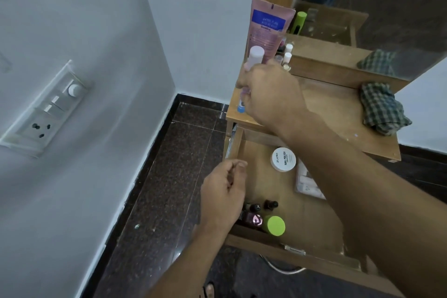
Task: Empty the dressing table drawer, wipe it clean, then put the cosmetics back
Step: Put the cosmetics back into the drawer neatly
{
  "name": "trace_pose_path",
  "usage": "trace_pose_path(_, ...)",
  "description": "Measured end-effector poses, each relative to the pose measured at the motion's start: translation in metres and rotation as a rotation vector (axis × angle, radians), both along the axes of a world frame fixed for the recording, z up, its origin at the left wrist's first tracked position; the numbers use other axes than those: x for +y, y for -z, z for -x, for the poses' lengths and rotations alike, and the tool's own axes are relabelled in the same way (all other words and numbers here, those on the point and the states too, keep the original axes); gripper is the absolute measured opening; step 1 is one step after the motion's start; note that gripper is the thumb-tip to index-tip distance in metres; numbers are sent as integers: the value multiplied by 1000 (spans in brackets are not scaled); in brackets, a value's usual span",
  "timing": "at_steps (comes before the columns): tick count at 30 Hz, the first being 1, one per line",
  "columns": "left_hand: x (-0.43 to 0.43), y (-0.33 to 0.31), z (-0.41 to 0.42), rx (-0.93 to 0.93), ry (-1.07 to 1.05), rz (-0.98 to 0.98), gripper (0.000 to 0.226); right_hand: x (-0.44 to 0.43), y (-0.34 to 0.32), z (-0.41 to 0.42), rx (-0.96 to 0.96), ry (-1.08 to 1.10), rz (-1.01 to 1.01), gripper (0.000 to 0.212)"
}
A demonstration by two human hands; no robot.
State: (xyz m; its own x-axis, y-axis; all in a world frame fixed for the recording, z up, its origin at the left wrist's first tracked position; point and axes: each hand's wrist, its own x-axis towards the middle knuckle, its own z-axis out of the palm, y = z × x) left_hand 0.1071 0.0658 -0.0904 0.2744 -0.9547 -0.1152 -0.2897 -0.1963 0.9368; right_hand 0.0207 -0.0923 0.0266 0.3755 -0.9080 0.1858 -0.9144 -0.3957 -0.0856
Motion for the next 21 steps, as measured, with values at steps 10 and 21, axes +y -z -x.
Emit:
trace_pose_path(10, 10, -7, 4, 45, 14, 26, 20, 40, -29, 42, -336, -17, 53, 13)
trace_pose_path(21, 23, 0, 18, -42, -11, 37, 25, 155, 71, 125, -345, 238, -300, 14)
